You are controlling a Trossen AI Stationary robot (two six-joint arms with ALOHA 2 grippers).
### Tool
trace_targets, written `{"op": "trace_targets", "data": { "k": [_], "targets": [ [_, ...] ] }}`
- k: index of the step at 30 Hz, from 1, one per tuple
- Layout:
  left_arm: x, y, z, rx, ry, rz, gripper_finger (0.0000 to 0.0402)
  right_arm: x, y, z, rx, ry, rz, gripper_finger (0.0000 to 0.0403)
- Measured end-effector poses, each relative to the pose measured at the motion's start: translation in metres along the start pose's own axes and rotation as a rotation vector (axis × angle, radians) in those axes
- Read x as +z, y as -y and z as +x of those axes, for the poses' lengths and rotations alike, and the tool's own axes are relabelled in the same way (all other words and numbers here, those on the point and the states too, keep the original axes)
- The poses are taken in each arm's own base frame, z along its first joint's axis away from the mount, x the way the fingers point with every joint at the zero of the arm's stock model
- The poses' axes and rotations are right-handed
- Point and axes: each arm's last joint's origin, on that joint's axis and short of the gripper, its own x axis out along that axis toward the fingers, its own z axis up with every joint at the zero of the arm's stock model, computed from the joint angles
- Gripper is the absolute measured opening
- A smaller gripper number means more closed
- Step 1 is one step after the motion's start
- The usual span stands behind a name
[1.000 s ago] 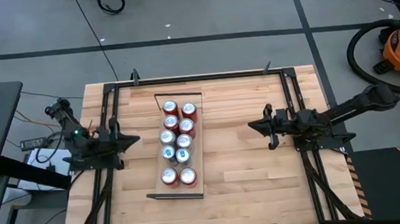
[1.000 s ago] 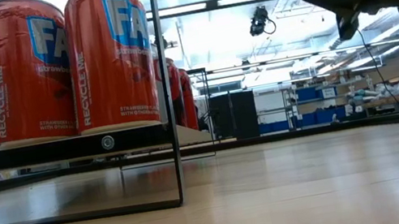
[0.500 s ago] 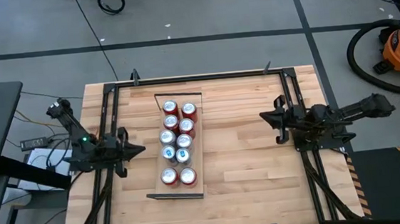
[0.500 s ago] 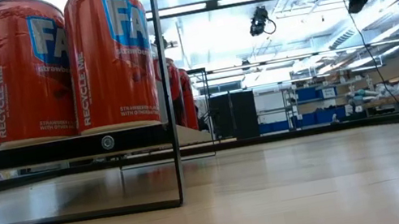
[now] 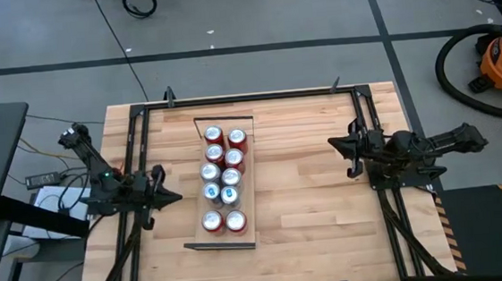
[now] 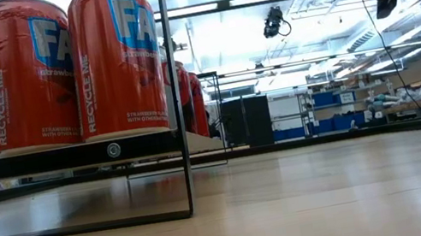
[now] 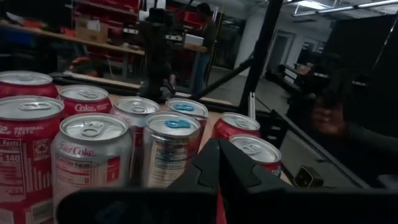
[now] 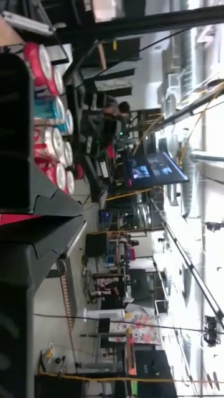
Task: Place canned beverage on shelf
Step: Return to Home Position
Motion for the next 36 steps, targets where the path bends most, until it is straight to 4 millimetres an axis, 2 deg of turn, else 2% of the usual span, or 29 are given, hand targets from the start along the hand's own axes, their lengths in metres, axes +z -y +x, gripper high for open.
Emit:
{"op": "trace_targets", "data": {
  "k": [5, 11, 17, 36],
  "targets": [
    [-0.013, -0.002, 0.002, -0.004, 0.022, 0.041, 0.0004, 0.000, 0.000, 0.000, 0.001, -0.003, -0.016, 0.0012],
    [-0.012, -0.001, 0.002, 0.000, 0.037, 0.124, 0.0004, 0.000, 0.000, 0.000, 0.002, -0.003, -0.016, 0.0012],
    [-0.011, -0.002, 0.002, 0.013, 0.042, 0.293, 0.0004, 0.000, 0.000, 0.000, 0.003, -0.002, -0.016, 0.0012],
    [-0.011, -0.002, 0.002, 0.014, 0.041, 0.294, 0.0004, 0.000, 0.000, 0.000, 0.003, -0.001, -0.016, 0.0012]
  ]
}}
